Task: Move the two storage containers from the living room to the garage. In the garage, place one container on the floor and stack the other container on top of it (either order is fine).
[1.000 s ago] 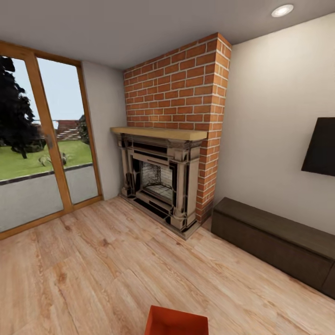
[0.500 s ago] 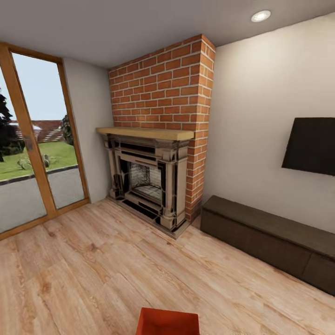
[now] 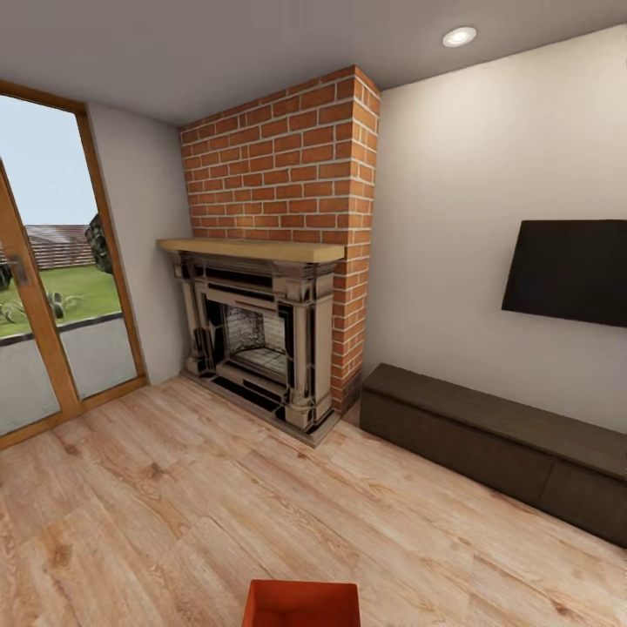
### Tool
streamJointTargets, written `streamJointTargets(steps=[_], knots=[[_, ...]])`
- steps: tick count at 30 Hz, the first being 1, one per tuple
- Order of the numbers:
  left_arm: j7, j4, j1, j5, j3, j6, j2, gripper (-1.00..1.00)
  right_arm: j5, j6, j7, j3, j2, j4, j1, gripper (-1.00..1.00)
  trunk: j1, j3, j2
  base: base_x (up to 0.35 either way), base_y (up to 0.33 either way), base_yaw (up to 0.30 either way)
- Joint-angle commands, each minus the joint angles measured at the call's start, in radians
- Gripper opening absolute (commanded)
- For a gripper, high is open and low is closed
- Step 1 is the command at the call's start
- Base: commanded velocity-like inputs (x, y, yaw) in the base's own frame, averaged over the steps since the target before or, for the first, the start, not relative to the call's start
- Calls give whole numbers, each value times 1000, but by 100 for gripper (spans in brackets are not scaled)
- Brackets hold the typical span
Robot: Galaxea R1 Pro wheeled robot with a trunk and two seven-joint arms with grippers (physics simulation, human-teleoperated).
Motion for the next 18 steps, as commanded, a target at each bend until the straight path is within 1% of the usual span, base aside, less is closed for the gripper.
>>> streamJointTargets(steps=[1, 12, 18], knots=[[2, 1, -1, 7, -4, -3, 0, 100, -9, -6, 0, 9, 0, 3, -1, 100, 0, -1, -1, 0, 0, -7], [2, 1, 0, 7, -3, -3, -1, 100, -5, -5, -1, 11, -1, 3, -1, 100, 0, -1, -1, 0, 1, -1], [2, 1, 0, 7, -3, -3, -2, 100, -7, -6, -2, 11, 0, 3, -1, 100, 0, -1, -1, 0, 135, 0]])
